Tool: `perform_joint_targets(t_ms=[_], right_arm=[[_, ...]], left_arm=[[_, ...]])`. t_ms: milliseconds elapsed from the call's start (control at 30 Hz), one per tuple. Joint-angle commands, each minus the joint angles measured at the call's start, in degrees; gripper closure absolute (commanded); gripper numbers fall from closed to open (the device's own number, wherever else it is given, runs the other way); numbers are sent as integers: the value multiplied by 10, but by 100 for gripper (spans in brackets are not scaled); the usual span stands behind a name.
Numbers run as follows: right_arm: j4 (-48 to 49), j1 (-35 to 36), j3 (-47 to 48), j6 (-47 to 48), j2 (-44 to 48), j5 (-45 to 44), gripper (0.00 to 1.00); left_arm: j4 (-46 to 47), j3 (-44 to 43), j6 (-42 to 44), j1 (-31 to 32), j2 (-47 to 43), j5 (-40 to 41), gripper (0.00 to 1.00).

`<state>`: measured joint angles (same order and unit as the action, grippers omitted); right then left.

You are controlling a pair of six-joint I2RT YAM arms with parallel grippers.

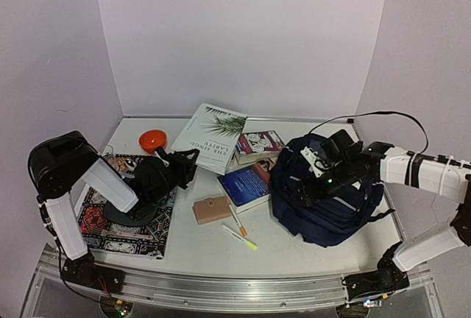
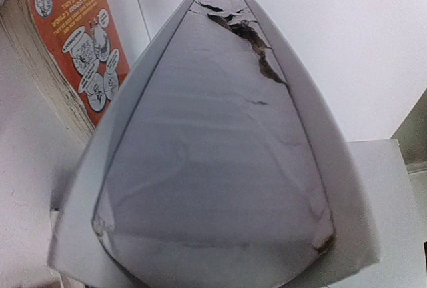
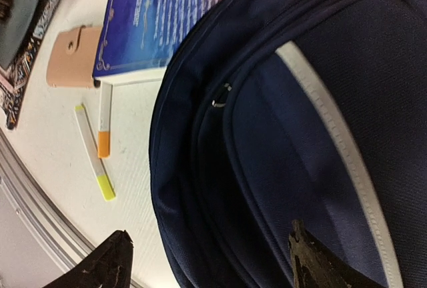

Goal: Pack the student bag
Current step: Pick up the book from the book.

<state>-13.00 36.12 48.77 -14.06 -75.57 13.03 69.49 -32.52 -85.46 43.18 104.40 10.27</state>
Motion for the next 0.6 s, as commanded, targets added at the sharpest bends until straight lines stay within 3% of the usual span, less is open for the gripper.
perform_joint_targets(t_ms=[0, 133, 300, 567], right_arm=[[-40, 14, 13, 13, -21, 21, 22], [-40, 21, 16, 19, -45, 23, 28], [-48, 21, 27, 23, -58, 2, 43], [-75, 21, 50, 31, -59, -25, 87]], left_arm=[[38, 23, 32, -1, -63, -26, 71], [29, 44, 30, -4, -86, -57, 70], [-9, 54, 37, -9, -124, -97, 69], [-123, 47, 63, -15, -201, -157, 66]])
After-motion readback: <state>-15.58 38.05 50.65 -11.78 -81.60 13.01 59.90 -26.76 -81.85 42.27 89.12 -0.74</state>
